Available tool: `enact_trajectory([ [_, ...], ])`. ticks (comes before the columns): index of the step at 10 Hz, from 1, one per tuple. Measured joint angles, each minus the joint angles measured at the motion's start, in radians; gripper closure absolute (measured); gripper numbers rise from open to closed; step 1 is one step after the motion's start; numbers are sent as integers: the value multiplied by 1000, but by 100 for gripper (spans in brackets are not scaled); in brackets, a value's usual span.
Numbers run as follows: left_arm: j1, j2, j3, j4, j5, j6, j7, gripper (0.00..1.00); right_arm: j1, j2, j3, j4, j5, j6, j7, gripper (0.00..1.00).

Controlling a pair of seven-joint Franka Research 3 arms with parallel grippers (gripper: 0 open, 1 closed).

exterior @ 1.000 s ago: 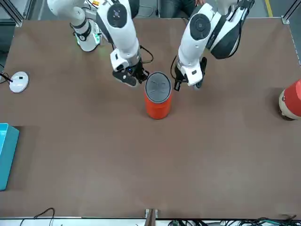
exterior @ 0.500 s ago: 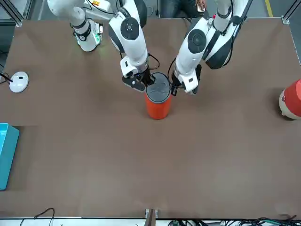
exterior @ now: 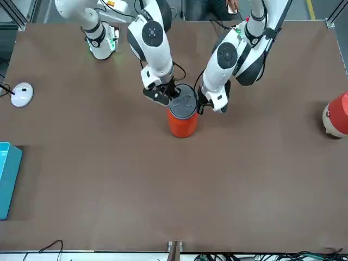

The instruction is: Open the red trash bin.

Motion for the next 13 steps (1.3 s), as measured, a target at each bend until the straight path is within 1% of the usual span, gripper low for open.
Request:
enact_trajectory([
  [3, 0, 0, 0, 0, 0, 0, -1, 99, 8, 3, 0, -1, 0, 7, 3, 99],
  [7, 0, 0, 0, 0, 0, 1, -2, 99, 51, 35, 0, -18, 0, 48, 14, 99],
  [13, -2, 0, 0, 0, 0, 3, -13, 99, 54, 43, -4, -23, 0, 63, 15, 99],
])
